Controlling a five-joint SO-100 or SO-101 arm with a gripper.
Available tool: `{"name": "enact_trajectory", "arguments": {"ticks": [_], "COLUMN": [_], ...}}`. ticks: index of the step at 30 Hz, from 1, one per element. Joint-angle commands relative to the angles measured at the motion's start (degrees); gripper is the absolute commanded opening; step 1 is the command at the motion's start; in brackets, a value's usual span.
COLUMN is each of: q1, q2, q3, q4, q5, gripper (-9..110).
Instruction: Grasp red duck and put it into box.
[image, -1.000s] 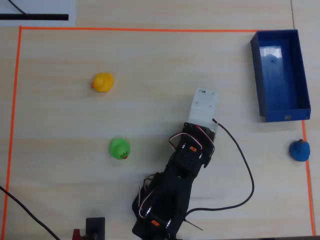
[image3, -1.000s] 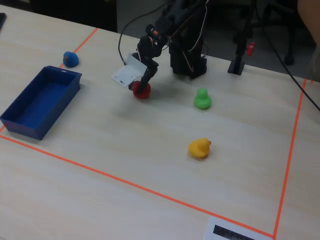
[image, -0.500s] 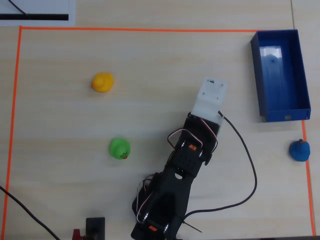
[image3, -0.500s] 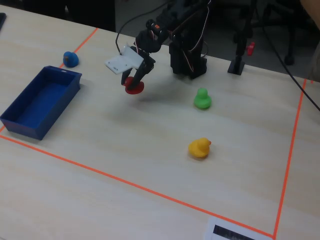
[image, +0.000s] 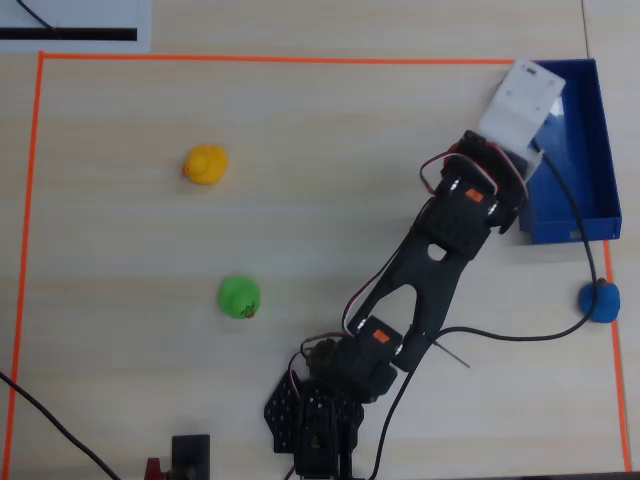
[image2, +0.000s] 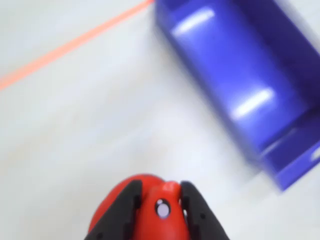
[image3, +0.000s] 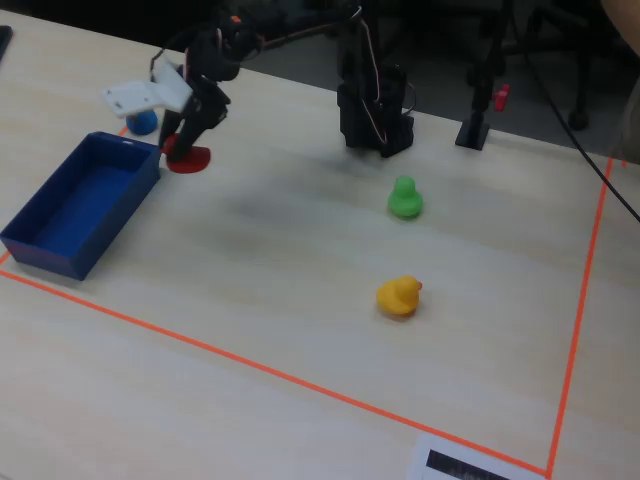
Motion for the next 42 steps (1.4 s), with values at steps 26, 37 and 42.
{"name": "enact_trajectory", "arguments": {"ticks": [26,37,42], "q1": [14.15,14.50,14.41], "q2": [-58.10,-59.50,-58.71], "q3": [-69.61,-74.09,-74.09], "q4": [-11.16,-11.78,-10.46], "q5": [3.60,12.48,12.48], "gripper": [0,18,27]}}
